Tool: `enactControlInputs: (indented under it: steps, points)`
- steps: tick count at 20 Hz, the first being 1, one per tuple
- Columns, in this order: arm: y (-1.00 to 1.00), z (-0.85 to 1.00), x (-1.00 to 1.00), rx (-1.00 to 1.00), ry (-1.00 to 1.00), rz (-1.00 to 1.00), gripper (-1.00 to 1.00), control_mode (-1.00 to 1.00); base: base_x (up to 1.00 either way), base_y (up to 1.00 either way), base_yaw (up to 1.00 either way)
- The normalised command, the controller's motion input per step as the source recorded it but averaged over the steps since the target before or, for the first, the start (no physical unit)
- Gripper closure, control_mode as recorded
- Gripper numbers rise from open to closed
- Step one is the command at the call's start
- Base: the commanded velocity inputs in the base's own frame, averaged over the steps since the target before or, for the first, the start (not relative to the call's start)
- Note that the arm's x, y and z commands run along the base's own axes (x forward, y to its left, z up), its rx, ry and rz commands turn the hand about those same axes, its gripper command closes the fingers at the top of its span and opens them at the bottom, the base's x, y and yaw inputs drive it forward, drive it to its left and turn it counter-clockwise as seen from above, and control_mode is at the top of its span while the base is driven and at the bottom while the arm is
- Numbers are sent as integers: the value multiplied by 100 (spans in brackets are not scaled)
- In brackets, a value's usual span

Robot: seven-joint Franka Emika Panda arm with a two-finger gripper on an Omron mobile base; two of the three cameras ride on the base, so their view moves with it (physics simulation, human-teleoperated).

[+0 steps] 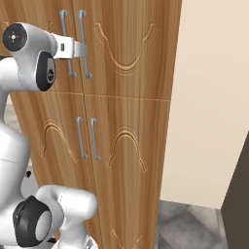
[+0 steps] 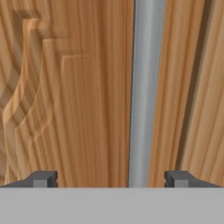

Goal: The dining table condiment station is running low on mayonnaise. Refill the condiment station by opening the cabinet and taking the mayonnaise from the cabinet and placing it on the dining table.

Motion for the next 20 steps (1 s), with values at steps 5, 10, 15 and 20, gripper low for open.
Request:
enactControlInputs:
  steps: [5,10,15,20]
  points:
    - [-22,-39,84,1,0,0,-100,-100,0,0,0]
    - [-37,-38,62,2,0,3,100,-100,0,0,0]
    - [-30,-16,28,3,0,6,100,-100,0,0,0]
    - [3,0,0,0,0,3,100,-100,0,0,0]
